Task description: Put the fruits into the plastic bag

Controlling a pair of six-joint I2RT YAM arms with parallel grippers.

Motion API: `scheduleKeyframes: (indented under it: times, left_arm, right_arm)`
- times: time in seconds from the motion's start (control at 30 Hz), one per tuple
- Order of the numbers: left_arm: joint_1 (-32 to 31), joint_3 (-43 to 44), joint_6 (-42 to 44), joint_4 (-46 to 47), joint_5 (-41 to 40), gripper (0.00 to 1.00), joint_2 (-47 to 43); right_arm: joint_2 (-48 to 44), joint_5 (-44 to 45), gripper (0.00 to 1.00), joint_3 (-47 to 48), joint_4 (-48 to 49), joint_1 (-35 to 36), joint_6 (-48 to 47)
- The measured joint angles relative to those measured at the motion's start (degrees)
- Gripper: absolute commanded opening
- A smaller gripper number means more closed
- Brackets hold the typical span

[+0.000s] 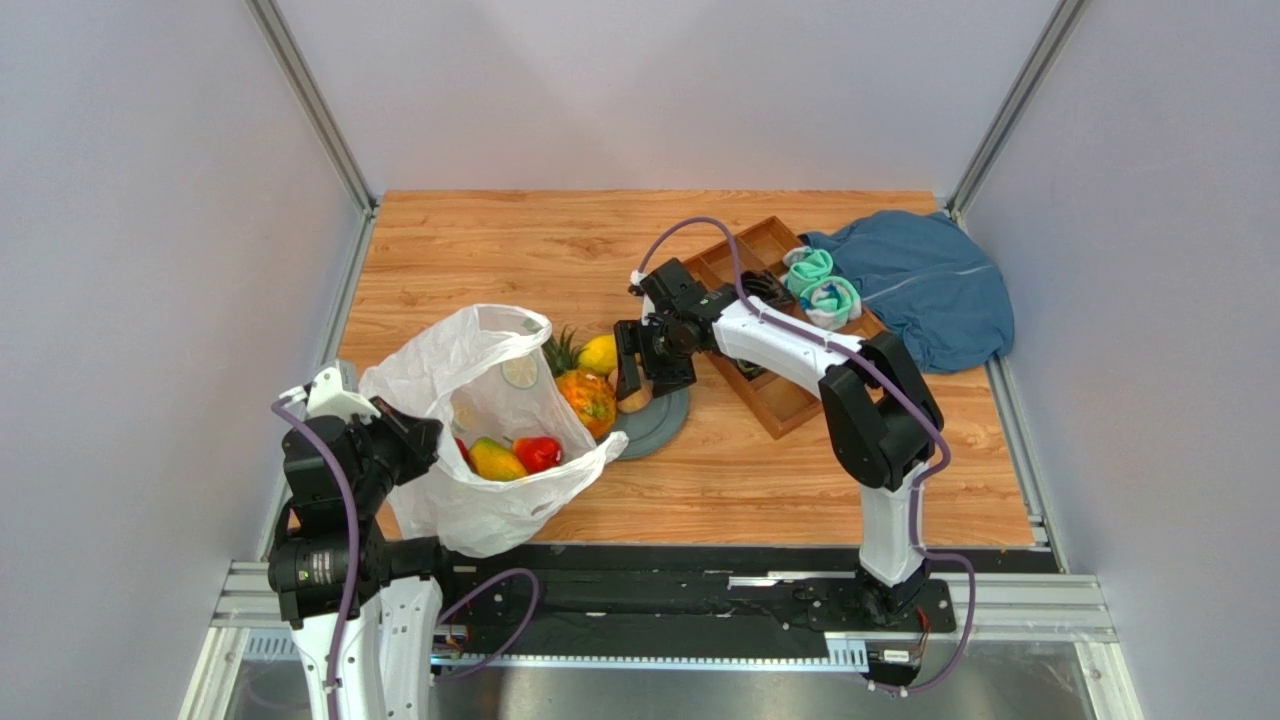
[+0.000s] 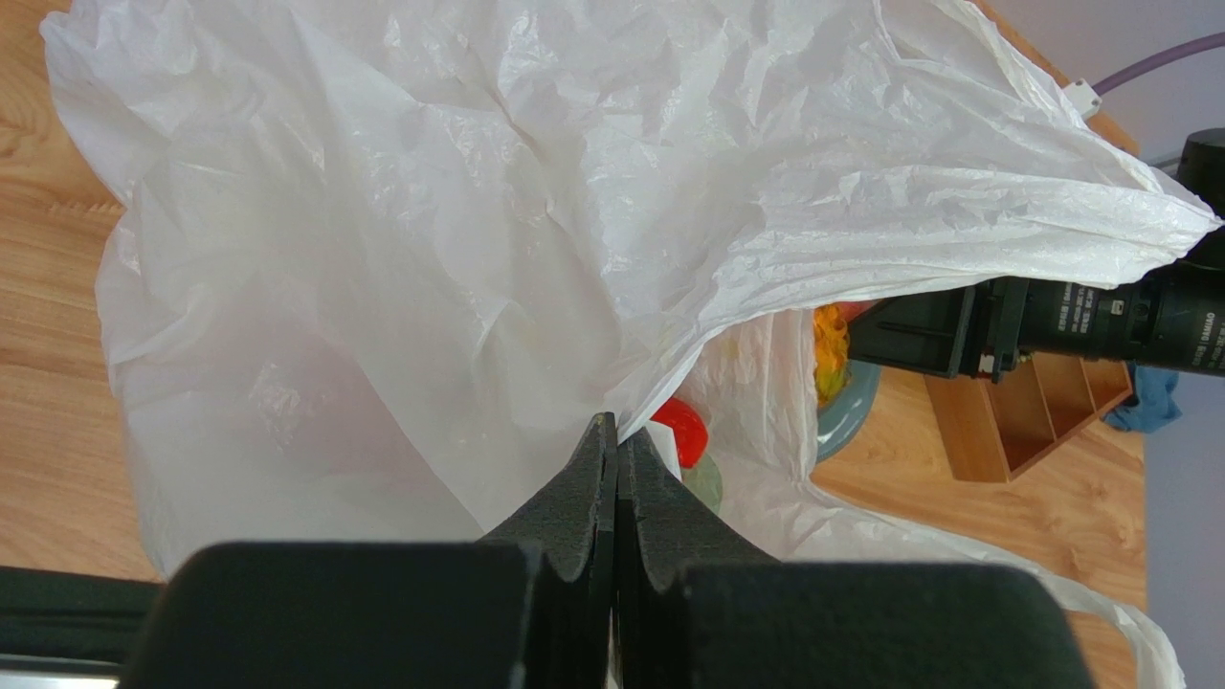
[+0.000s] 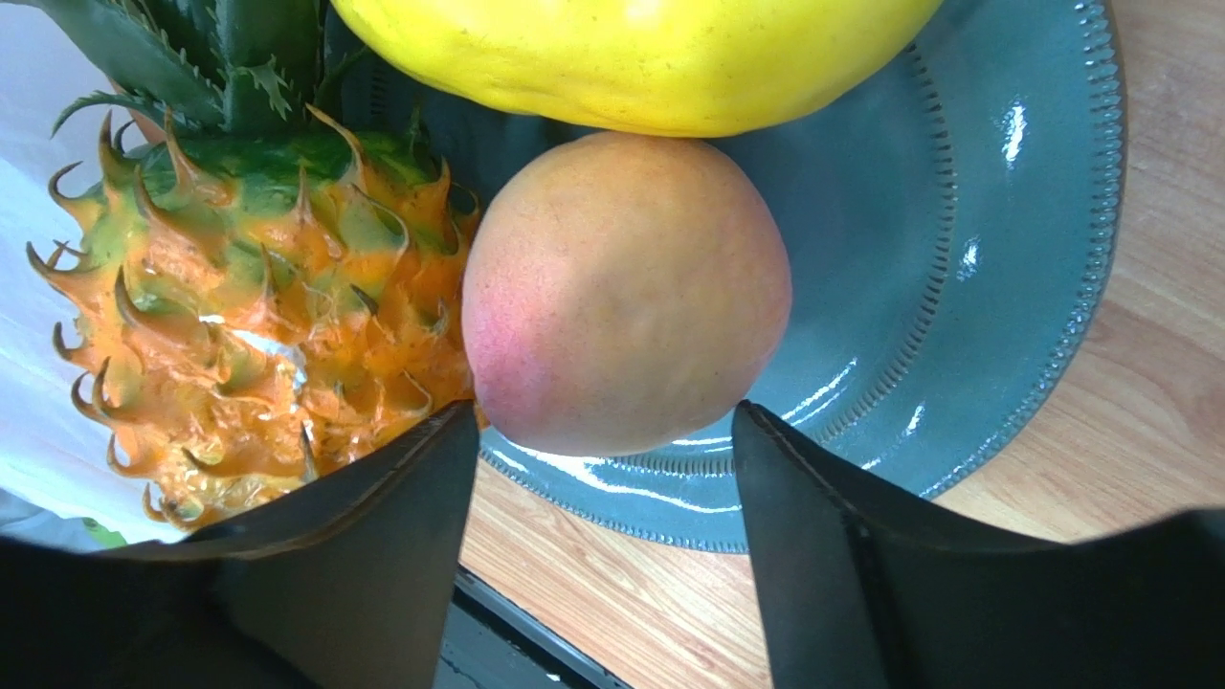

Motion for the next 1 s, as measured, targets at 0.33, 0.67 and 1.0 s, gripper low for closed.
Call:
scheduleKeyframes:
  times: [0.33,0.67,1.0]
  left_arm:
    - [0.00,0.00,0.00,0.00,0.02,0.00,0.00]
    - [0.00,0.00,0.00,0.00,0.13,0.00,0.00]
    - [0.00,0.00,0.00,0.00,0.17,0.00,0.02]
  right_arm:
    - [-0.50,0.70,0.44,-0.48,0.79,0.00,-1.27]
    - [-4.00,4.42,0.41,-3.69,0.52,0.00,-3.91]
    - [-9.40,5.90,0.51,-5.81,0.52,0.00,-5.31]
